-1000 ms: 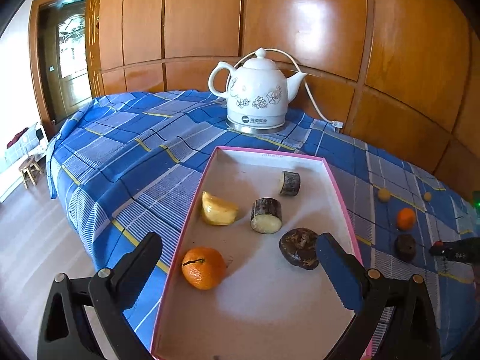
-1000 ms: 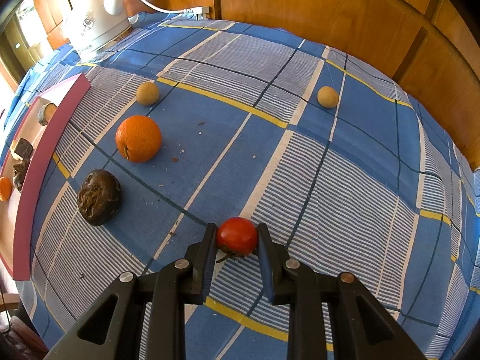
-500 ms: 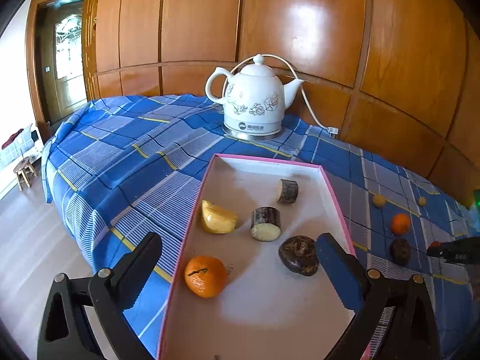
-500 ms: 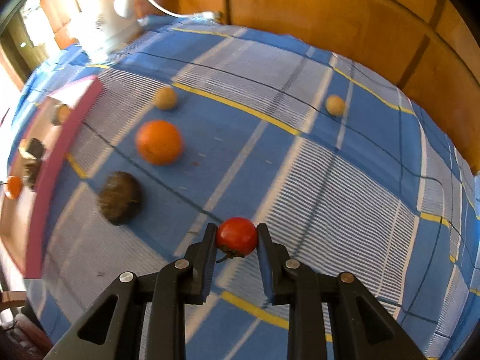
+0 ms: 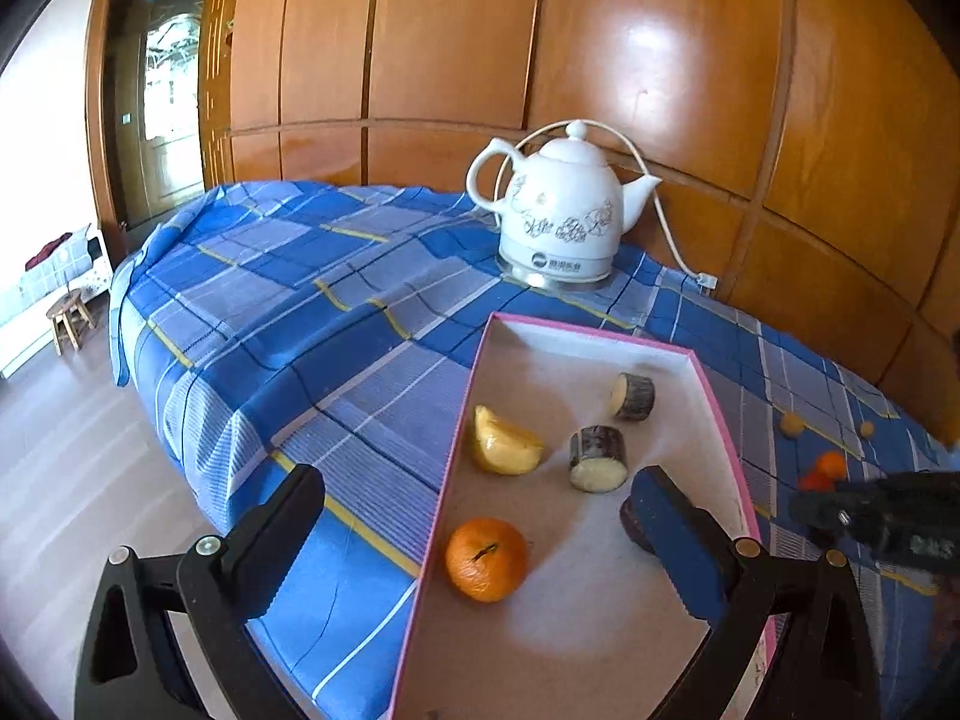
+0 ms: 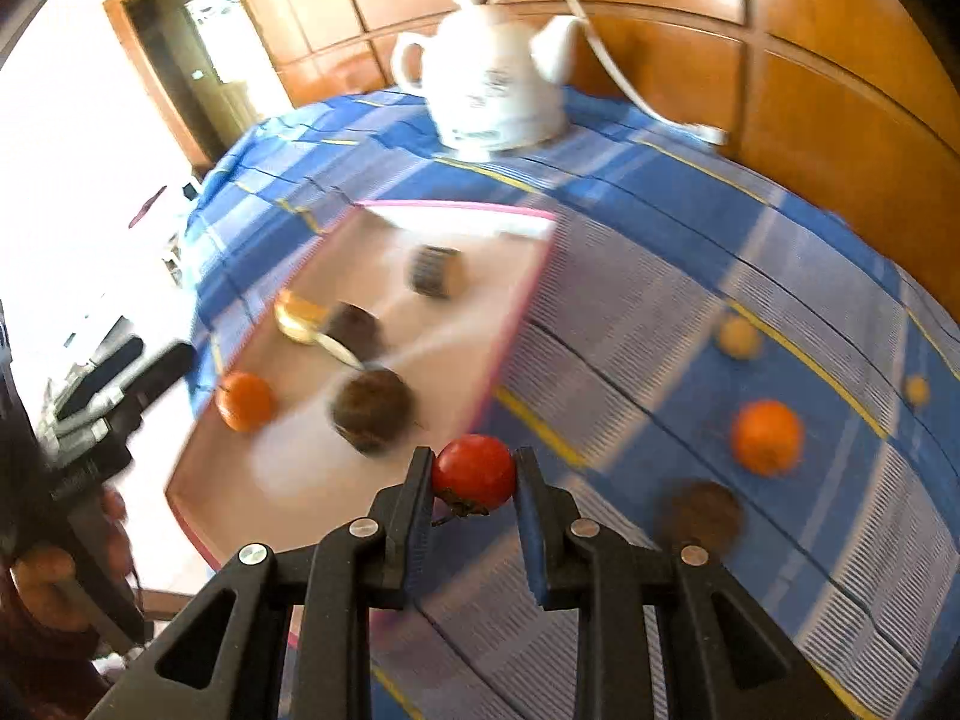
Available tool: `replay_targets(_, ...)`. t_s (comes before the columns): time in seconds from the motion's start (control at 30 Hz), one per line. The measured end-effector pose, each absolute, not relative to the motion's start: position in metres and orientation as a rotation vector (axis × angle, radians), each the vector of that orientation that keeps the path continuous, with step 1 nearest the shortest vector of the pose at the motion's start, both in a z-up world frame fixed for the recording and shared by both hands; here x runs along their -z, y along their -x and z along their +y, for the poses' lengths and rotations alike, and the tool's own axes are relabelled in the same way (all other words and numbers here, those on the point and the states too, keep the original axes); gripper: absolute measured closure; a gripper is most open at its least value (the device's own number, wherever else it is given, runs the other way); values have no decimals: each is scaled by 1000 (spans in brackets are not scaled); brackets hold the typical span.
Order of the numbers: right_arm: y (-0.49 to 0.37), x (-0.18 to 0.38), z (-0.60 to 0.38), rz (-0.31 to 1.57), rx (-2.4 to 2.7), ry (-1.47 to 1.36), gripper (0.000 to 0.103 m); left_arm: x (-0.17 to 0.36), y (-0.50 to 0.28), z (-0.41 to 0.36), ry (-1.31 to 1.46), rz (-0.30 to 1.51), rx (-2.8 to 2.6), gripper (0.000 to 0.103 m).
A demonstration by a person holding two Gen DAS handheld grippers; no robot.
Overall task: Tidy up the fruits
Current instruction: 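Carry the red tomato into the tray with the right tool and release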
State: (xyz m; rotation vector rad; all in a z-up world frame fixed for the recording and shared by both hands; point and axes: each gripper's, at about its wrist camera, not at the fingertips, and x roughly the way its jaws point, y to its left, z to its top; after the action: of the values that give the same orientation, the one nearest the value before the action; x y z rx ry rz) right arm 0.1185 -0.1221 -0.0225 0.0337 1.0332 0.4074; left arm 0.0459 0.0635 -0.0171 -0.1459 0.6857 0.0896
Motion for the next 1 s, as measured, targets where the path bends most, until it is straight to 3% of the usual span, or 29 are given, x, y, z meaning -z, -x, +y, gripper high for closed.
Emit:
replay_targets(0.4, -162, 41, -63, 1025, -397, -4, 77, 25, -47, 67, 149, 726, -68, 0)
replay_targets(0.53, -166, 44, -63, 1036, -388, -12, 64, 25, -47, 65, 139, 726, -52, 0)
replay_targets(1.0, -120, 17, -156, 997, -264, 5, 62, 20, -43, 45, 99, 723, 29, 0)
